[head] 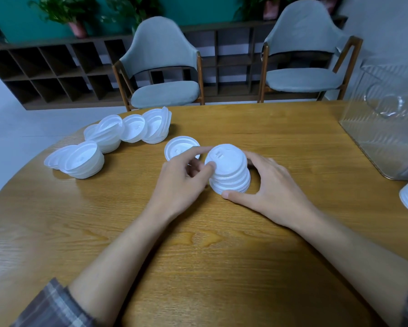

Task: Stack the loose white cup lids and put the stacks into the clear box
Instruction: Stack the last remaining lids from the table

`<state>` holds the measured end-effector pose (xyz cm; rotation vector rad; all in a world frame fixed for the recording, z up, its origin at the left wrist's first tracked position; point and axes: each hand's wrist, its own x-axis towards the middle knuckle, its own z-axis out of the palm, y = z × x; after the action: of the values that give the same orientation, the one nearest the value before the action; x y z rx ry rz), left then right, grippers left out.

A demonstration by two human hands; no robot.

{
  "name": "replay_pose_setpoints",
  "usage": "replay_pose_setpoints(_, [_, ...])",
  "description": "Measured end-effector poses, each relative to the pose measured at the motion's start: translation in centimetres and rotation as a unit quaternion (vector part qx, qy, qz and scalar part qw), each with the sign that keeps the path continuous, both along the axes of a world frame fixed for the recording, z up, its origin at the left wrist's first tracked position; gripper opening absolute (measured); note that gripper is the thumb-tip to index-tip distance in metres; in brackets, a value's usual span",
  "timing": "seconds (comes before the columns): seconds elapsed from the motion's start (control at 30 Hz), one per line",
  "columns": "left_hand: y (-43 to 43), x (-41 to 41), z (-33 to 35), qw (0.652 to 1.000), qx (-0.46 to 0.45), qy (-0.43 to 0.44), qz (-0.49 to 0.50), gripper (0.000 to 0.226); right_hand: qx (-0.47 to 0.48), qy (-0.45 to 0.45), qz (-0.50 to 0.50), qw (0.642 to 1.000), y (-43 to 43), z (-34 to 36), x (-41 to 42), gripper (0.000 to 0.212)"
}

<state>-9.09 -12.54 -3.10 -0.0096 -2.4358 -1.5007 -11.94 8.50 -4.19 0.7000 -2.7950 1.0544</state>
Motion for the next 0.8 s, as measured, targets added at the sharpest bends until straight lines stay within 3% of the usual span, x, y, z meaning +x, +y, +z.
replay_pose_setpoints(0.13, [0.06, 0.01, -0.30, 0.999, -0.044, -0.007, -0.001, 0.021, 0.006, -0.025, -0.004, 1.000, 0.03, 0.02, -0.07, 0.111])
replay_pose_setpoints(0.8, [-0.50, 0.31, 0.02, 0.987, -0.154, 0.036, -0.042, 0.030, 0.023, -0.012, 0.019, 0.999, 0.07, -0.24, -0.17, 0.101])
